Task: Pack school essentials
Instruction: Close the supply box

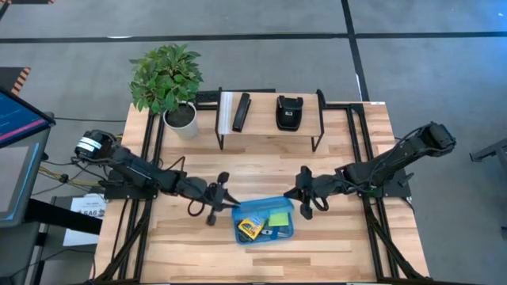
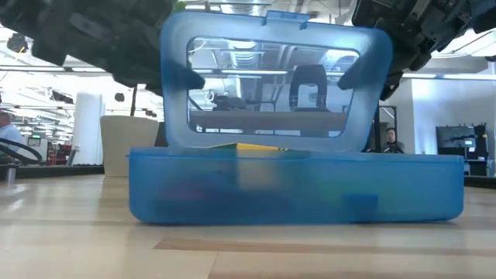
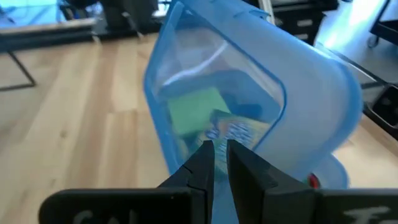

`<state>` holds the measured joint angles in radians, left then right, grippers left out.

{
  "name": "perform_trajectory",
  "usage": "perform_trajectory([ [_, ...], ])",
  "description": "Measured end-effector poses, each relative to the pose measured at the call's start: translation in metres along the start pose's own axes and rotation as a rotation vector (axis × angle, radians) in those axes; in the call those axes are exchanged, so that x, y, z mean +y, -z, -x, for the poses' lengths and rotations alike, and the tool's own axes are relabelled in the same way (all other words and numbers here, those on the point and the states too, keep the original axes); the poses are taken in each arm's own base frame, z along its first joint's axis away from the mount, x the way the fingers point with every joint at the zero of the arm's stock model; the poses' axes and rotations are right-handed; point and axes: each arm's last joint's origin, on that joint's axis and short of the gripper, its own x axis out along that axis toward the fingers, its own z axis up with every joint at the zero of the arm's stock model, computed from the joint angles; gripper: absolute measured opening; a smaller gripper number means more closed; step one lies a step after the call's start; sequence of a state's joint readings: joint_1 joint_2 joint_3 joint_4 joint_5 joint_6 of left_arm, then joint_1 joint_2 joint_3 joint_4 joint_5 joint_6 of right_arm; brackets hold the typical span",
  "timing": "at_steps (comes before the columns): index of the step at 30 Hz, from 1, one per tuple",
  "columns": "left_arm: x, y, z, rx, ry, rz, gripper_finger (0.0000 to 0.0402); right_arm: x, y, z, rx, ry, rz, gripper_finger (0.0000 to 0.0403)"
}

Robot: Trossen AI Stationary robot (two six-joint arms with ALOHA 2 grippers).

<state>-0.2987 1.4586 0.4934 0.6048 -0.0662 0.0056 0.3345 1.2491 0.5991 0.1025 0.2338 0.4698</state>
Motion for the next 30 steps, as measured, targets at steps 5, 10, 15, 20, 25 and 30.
perform_trajectory([
  [5, -0.012, 0.001, 0.001, 0.011, 0.039, -0.027, 0.0034, 0.003, 0.001, 0.001, 0.003, -0.012, 0.006, 0.0005],
  [10, -0.018, 0.002, 0.002, 0.011, 0.061, -0.034, 0.0034, 0.008, 0.001, 0.002, -0.014, -0.043, 0.004, 0.0005],
  [15, -0.026, 0.002, 0.003, 0.019, 0.090, -0.008, 0.0034, 0.021, 0.005, -0.012, -0.073, -0.105, -0.020, 0.0004],
  [20, -0.037, 0.002, 0.005, 0.012, 0.115, 0.021, 0.0034, 0.033, 0.023, -0.041, -0.059, -0.140, 0.001, 0.0005],
  [25, -0.052, 0.003, 0.008, 0.016, 0.121, 0.059, 0.0034, 0.048, 0.037, -0.067, -0.003, -0.164, 0.030, 0.0004],
  [30, -0.065, 0.008, 0.008, 0.016, 0.094, 0.057, 0.0034, 0.065, 0.038, -0.085, 0.026, -0.227, 0.041, 0.0005],
])
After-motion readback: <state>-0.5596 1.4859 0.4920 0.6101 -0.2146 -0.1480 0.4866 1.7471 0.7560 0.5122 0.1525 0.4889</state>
